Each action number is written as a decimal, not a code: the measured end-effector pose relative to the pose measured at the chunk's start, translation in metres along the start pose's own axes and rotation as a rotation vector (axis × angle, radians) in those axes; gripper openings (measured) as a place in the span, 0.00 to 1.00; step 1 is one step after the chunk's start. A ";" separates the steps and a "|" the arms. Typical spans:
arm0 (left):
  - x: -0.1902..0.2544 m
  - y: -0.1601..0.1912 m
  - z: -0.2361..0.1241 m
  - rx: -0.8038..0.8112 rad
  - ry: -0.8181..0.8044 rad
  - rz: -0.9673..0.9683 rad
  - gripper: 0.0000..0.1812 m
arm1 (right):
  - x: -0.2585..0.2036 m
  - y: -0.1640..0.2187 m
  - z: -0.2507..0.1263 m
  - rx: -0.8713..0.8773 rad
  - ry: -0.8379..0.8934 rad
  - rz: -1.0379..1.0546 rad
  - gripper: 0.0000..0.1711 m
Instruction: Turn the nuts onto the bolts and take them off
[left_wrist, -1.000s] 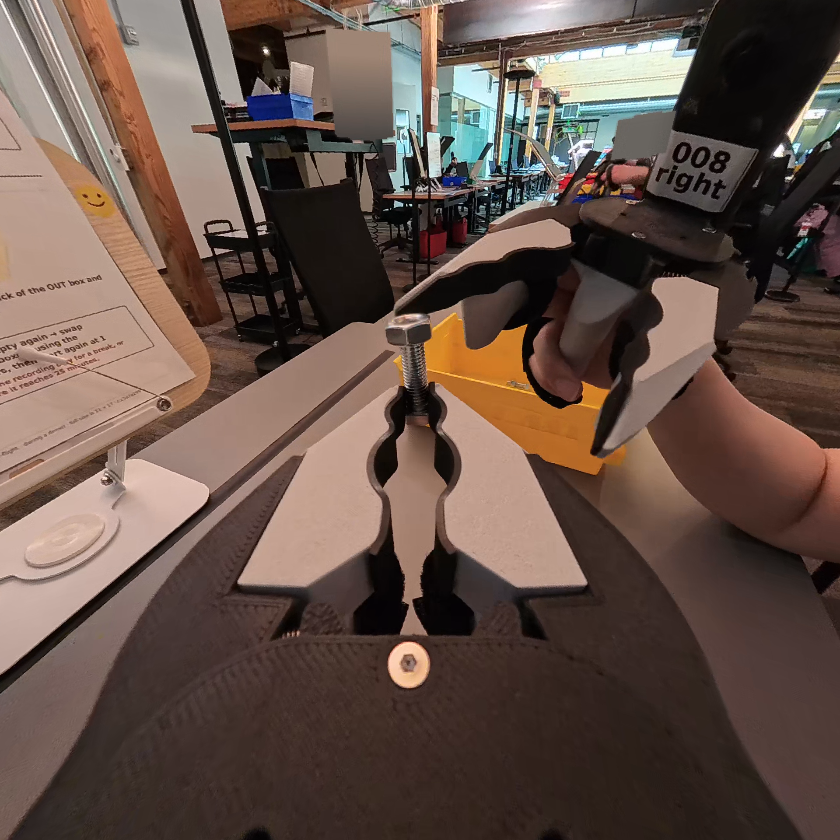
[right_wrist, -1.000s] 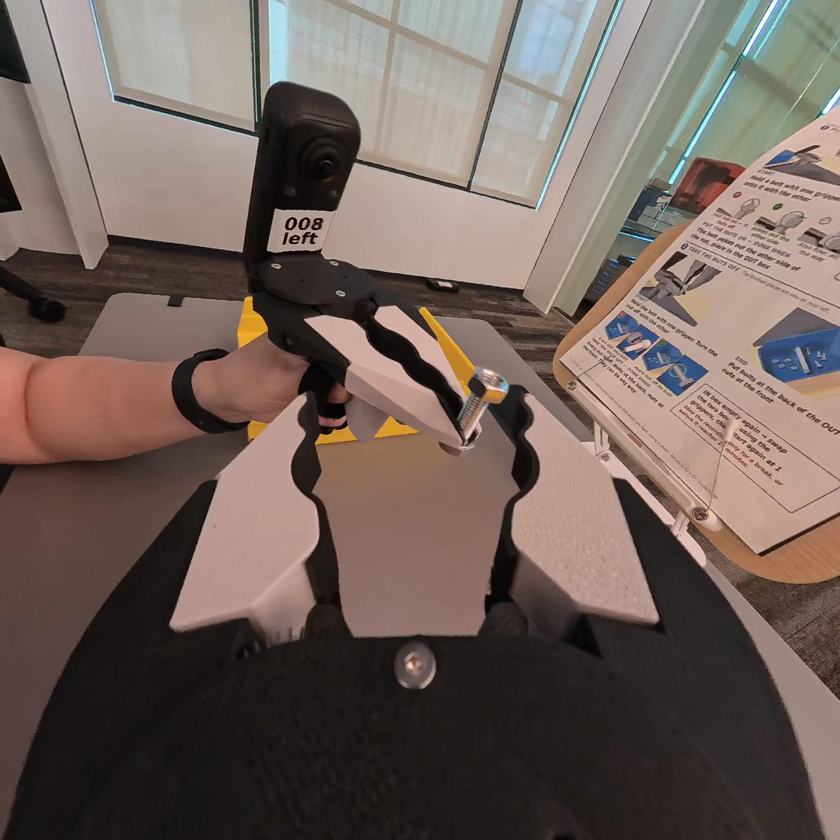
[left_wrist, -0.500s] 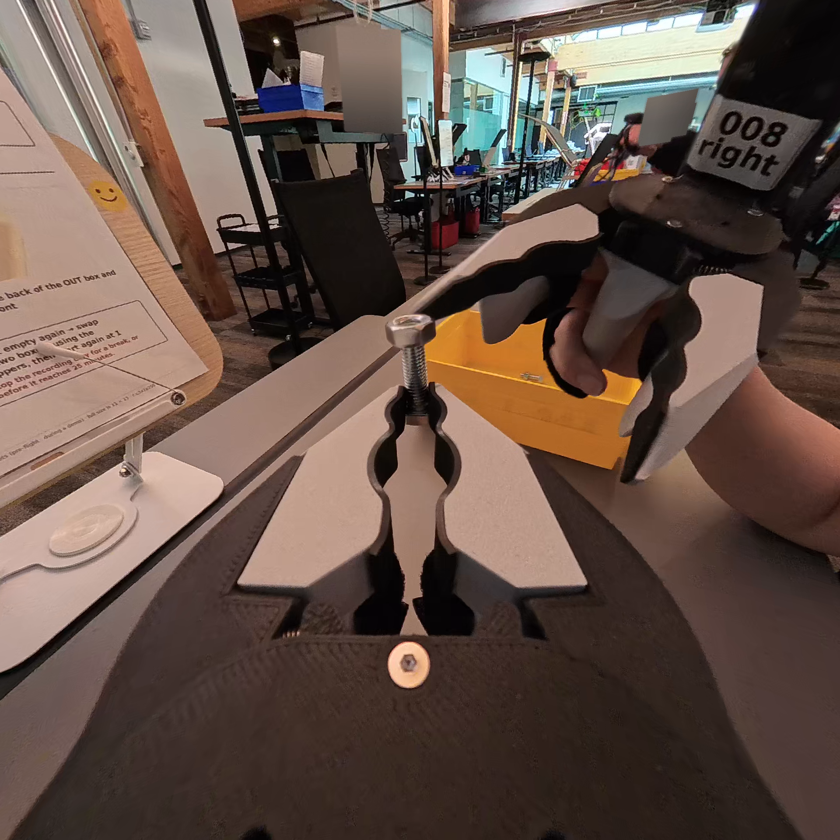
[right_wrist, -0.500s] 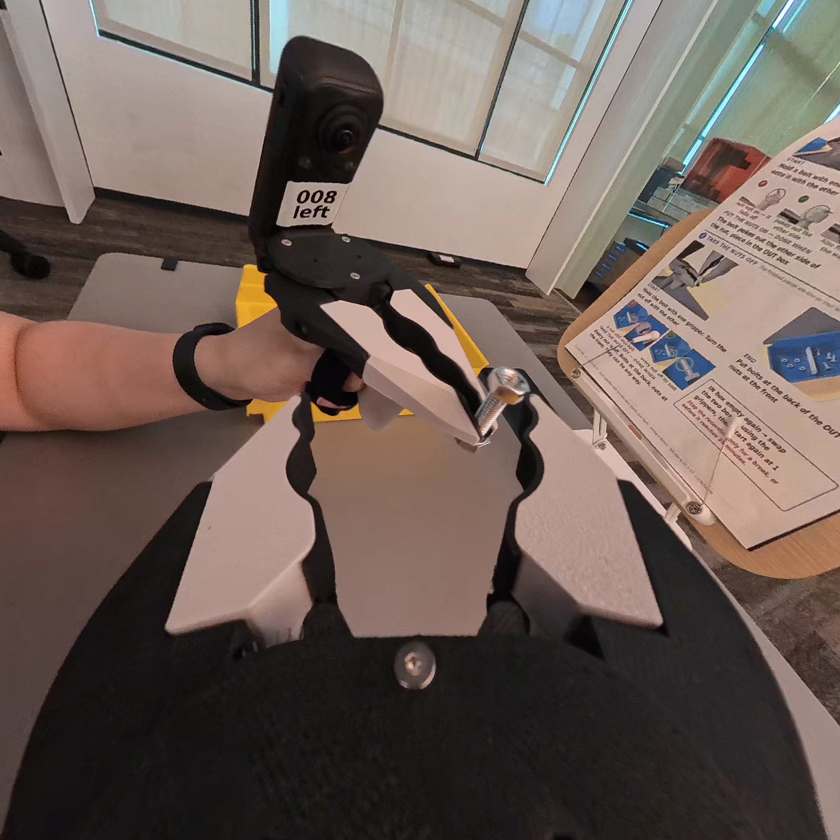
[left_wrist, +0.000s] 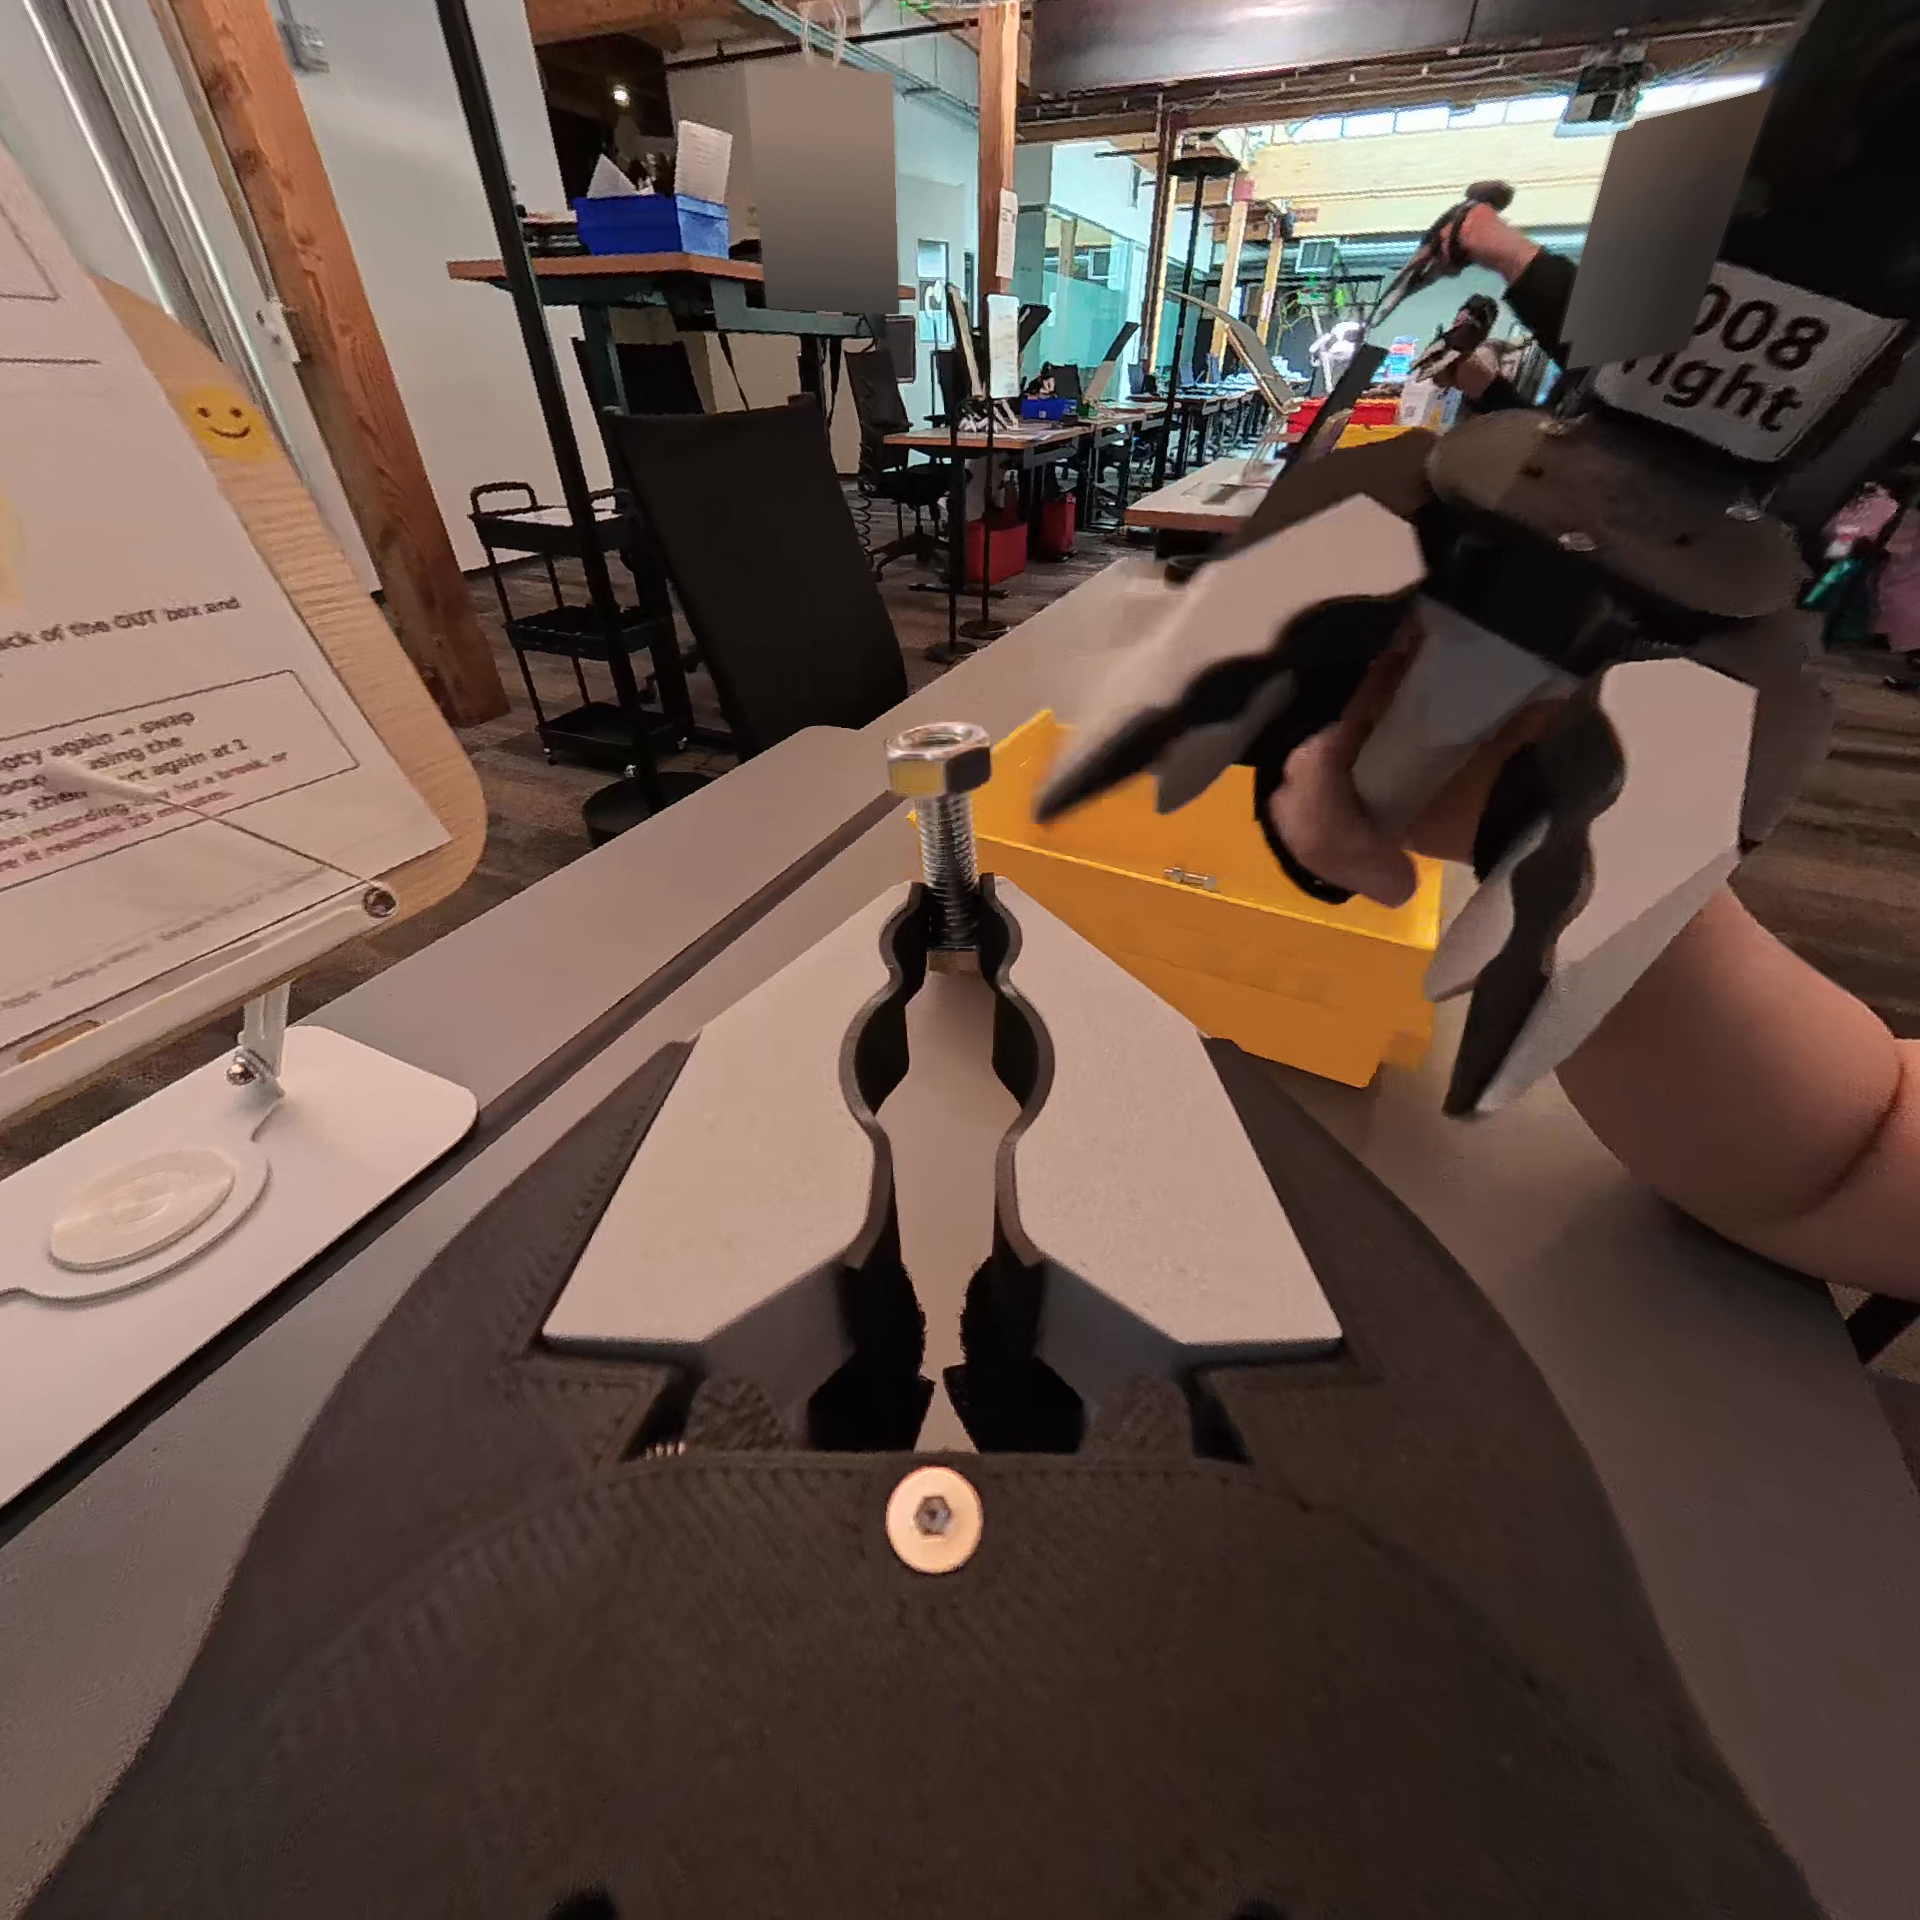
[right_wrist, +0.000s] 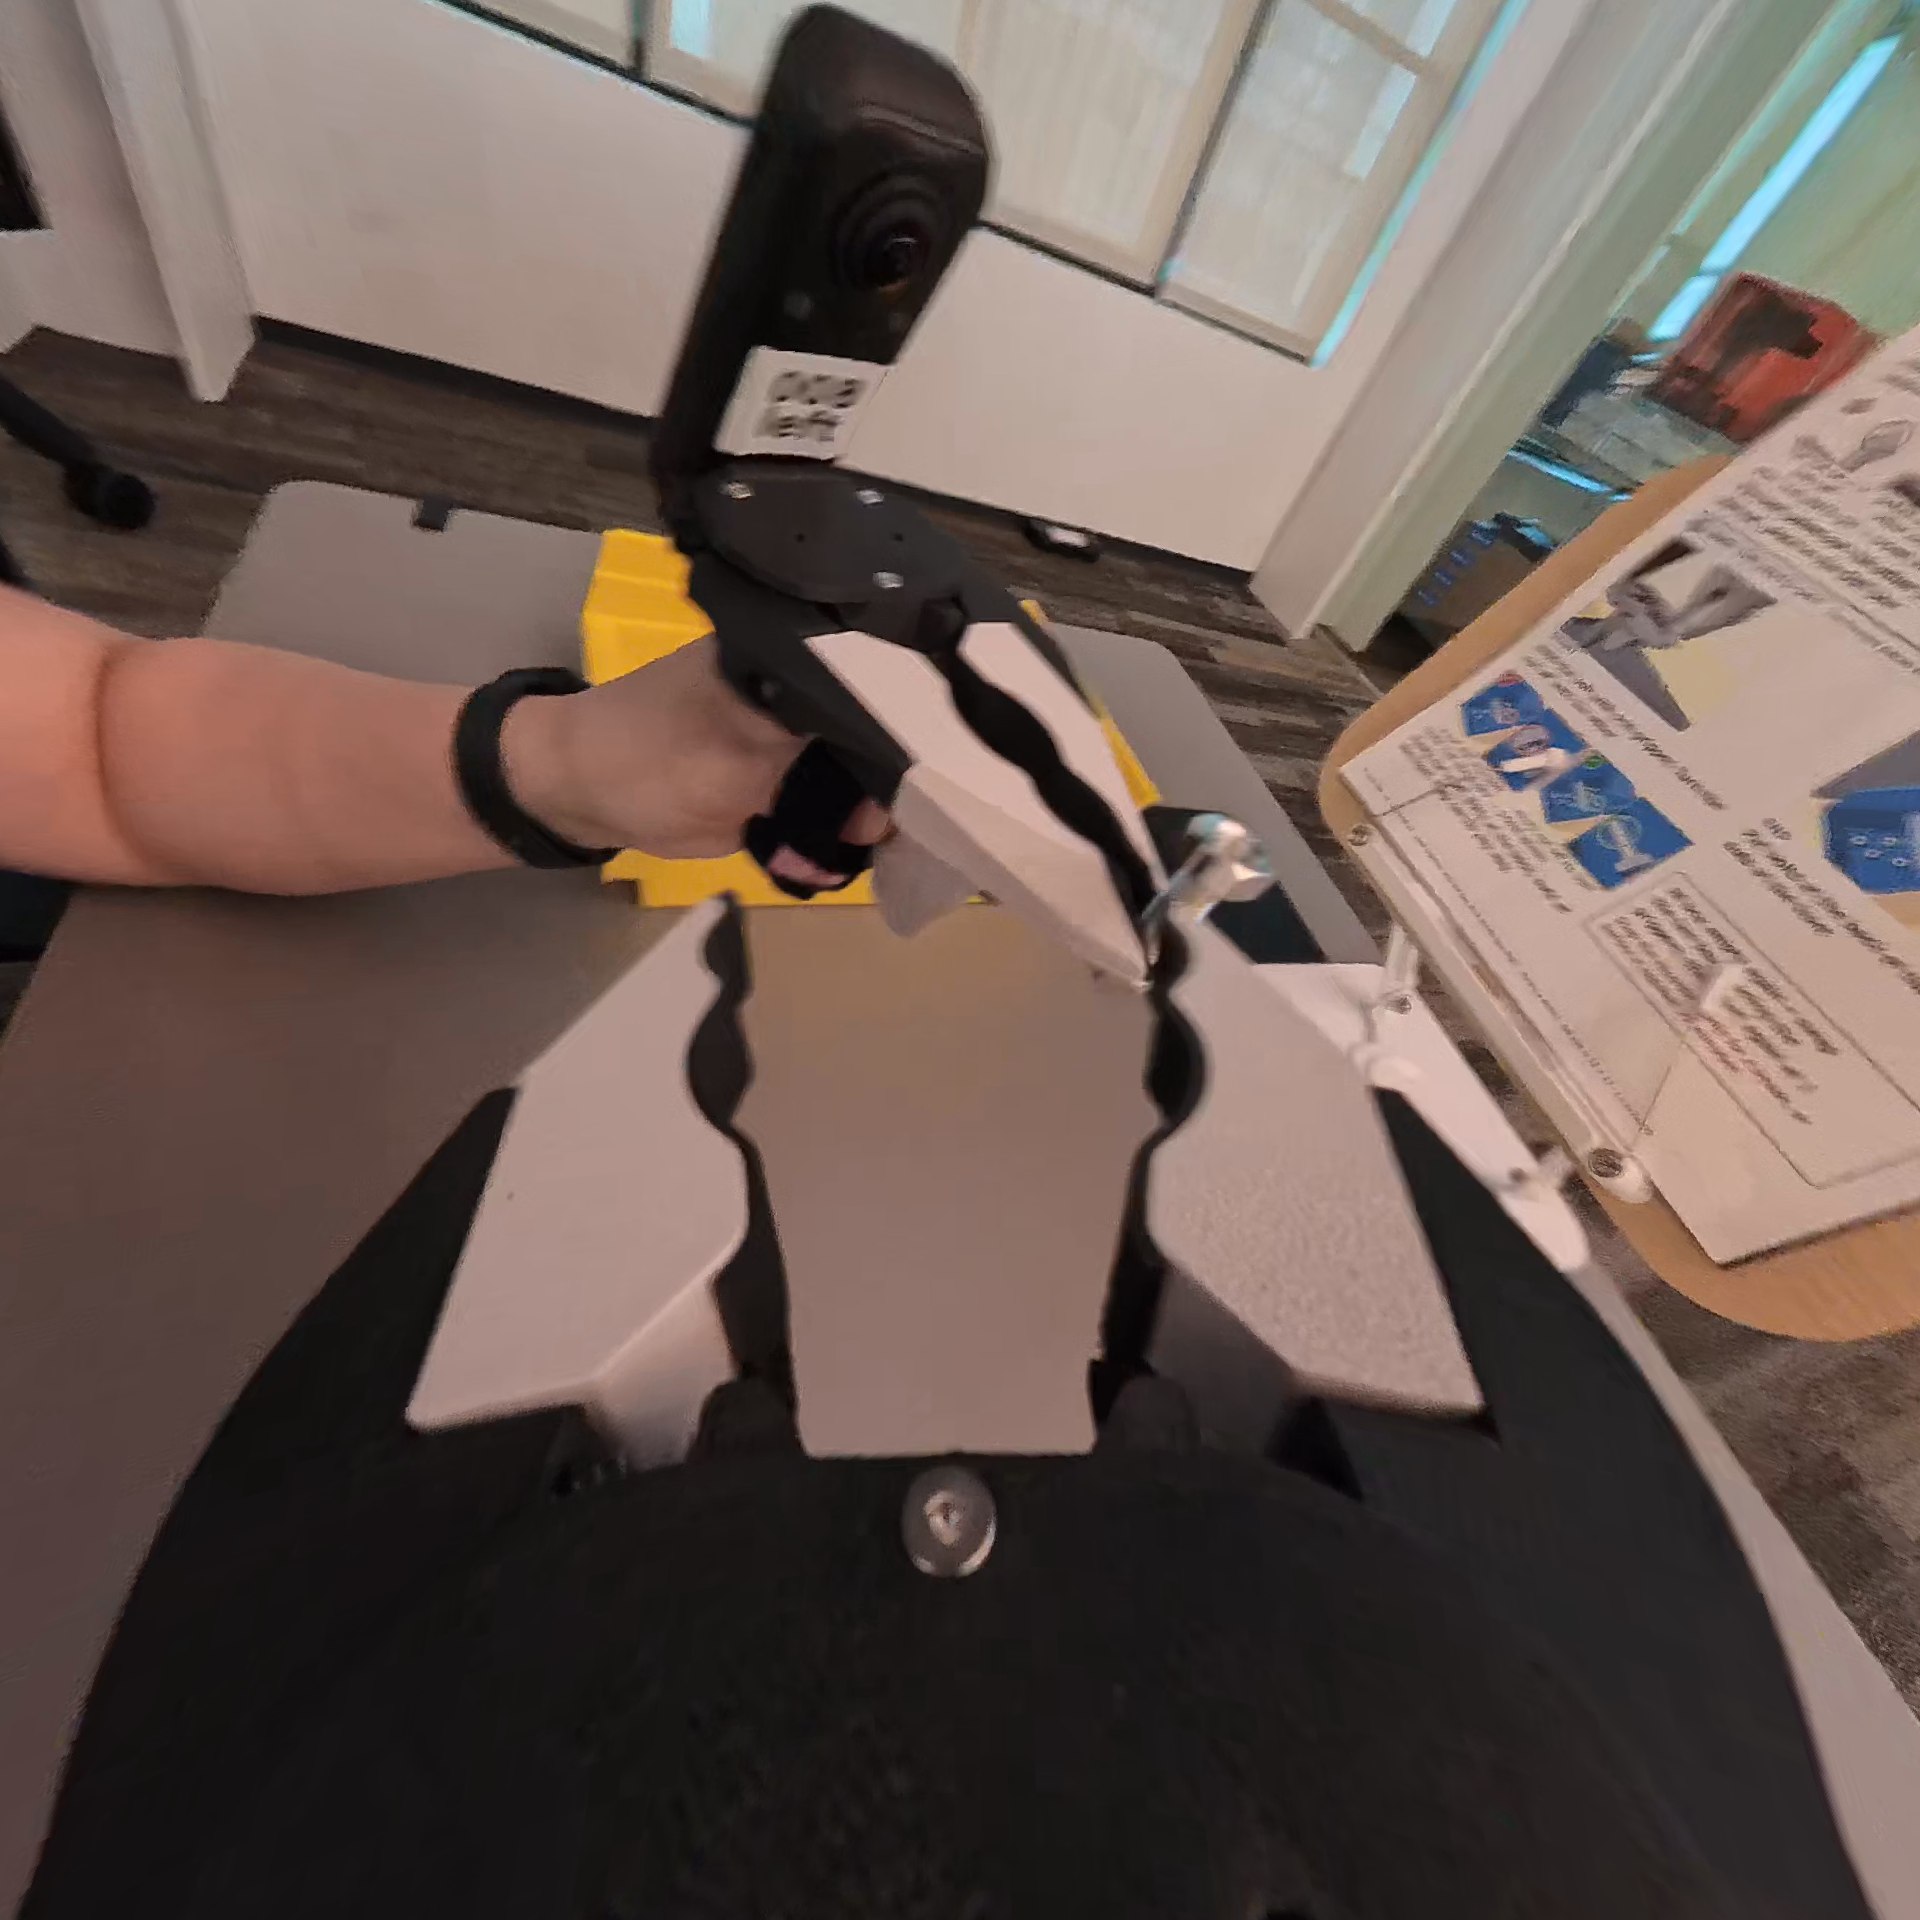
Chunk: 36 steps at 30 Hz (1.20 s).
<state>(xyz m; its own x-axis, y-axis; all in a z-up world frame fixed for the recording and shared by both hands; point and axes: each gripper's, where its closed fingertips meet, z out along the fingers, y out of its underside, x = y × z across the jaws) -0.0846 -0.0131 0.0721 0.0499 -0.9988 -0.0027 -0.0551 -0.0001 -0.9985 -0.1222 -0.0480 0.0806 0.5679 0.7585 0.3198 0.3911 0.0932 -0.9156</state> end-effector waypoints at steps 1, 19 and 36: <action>-0.002 0.000 -0.001 0.000 -0.004 -0.004 0.04 | -0.004 -0.002 -0.003 0.008 -0.027 0.010 0.41; 0.009 0.002 0.004 -0.002 0.056 -0.041 0.04 | 0.017 0.004 -0.002 0.018 0.047 0.080 0.64; 0.002 0.000 0.001 -0.004 0.007 -0.017 0.04 | -0.011 -0.012 -0.002 0.050 -0.077 0.128 0.66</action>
<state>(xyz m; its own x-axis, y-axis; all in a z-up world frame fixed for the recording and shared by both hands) -0.0837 -0.0156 0.0722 0.0443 -0.9989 0.0149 -0.0586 -0.0175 -0.9981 -0.1316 -0.0590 0.0882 0.5525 0.8135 0.1816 0.2815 0.0229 -0.9593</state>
